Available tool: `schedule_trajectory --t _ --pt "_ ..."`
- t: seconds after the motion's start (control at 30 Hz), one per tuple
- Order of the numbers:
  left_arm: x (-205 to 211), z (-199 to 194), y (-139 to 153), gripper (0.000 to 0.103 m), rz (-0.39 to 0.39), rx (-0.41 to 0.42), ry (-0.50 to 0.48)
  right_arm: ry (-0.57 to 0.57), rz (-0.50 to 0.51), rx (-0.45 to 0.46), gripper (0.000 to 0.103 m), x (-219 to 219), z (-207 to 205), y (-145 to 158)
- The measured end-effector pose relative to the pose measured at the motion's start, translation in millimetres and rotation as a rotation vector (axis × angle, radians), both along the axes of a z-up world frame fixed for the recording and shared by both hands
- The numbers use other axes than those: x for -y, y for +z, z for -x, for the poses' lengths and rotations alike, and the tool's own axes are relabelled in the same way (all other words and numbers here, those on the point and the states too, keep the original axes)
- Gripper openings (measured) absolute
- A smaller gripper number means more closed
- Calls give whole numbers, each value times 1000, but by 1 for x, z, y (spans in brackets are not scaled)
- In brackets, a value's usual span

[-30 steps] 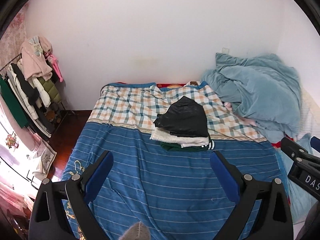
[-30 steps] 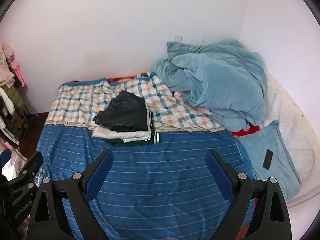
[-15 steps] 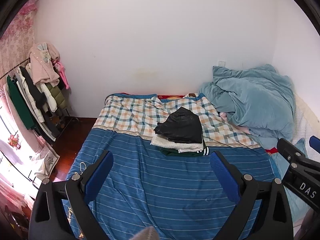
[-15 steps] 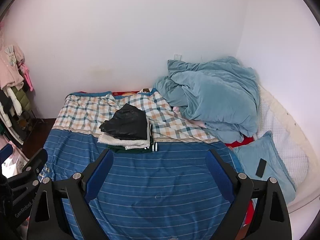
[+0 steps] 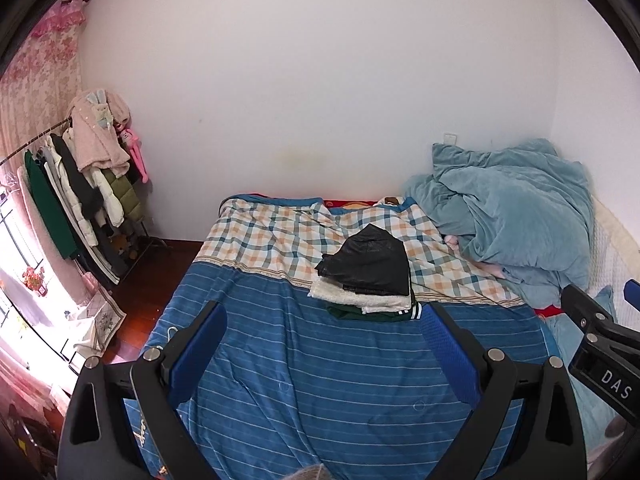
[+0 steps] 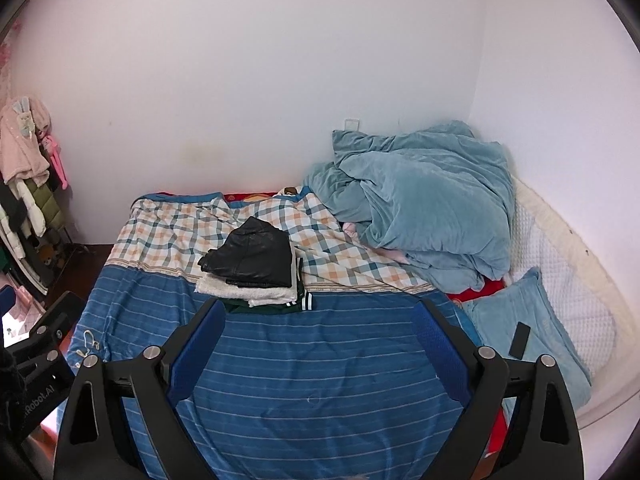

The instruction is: Fold large clothes

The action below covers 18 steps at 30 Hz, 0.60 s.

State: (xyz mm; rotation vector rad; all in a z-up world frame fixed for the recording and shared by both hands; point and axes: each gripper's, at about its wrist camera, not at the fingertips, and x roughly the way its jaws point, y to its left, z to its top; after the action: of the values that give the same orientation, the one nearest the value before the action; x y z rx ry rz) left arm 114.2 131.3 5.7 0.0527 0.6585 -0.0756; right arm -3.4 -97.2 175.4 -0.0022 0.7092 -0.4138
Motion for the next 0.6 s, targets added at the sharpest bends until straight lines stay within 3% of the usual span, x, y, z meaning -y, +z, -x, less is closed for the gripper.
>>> schedule_trajectory --t 0.6 --pt "1 2 2 100 -5 13 -7 6 -14 -4 100 3 -3 -5"
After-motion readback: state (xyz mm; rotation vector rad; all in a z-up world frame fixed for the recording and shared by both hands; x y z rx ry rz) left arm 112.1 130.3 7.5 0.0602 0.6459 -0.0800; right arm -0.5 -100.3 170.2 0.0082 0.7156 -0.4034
